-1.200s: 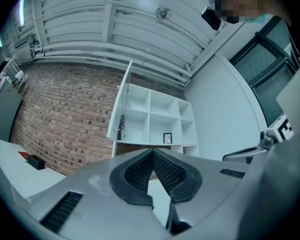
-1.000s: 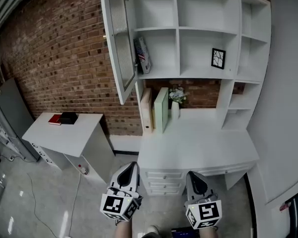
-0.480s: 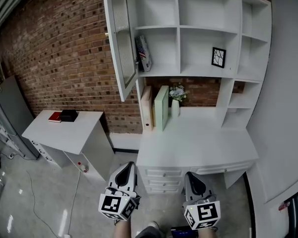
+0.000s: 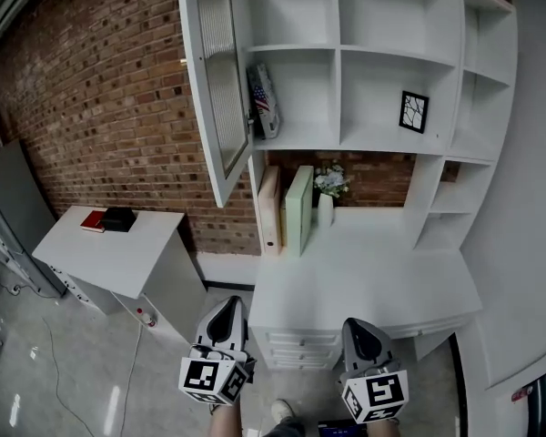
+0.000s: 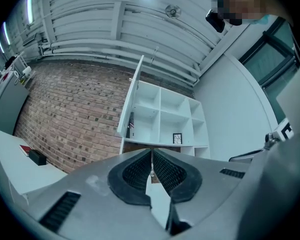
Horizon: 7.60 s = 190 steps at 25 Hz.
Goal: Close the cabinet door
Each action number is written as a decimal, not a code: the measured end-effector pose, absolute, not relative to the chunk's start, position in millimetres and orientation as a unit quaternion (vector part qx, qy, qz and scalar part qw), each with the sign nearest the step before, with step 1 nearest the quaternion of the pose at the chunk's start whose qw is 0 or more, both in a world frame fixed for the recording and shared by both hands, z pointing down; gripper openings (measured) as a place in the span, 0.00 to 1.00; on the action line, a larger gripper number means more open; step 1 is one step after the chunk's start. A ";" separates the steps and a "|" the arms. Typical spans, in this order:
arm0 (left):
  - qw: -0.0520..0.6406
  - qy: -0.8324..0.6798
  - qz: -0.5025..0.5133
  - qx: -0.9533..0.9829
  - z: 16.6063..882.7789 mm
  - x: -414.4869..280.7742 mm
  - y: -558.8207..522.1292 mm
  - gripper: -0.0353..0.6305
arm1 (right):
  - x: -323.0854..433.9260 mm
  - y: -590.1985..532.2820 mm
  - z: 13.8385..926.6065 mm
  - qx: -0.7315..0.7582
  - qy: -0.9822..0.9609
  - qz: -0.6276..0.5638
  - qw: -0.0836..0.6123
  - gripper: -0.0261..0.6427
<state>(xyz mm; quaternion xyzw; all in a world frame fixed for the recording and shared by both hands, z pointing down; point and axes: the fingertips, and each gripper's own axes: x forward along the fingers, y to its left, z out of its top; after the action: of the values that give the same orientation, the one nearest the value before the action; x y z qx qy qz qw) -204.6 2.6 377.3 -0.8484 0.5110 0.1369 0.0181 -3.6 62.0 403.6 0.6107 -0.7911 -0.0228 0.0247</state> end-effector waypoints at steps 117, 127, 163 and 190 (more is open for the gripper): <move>0.172 0.489 0.070 -0.852 293.4 2.2 -265.1 0.32 | 123.6 -233.6 376.1 0.588 -0.808 -0.027 0.021 0.04; 0.158 0.498 0.066 -0.850 293.0 23.9 -287.7 0.32 | 151.7 -243.6 376.2 0.586 -0.810 -0.023 0.016 0.04; 0.172 0.540 0.049 -0.822 293.6 68.8 -359.6 0.32 | 215.7 -278.5 398.1 0.567 -0.823 -0.003 0.019 0.04; 0.171 0.542 0.049 -0.821 293.1 79.7 -396.5 0.29 | 232.6 -302.5 402.9 0.572 -0.820 0.007 0.019 0.04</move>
<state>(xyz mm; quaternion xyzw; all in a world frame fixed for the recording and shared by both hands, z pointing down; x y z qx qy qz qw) 79.7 -396.5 293.1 -0.8211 0.5422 0.0491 0.1715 232.6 -302.5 402.9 0.5717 -0.8202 0.0074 0.0190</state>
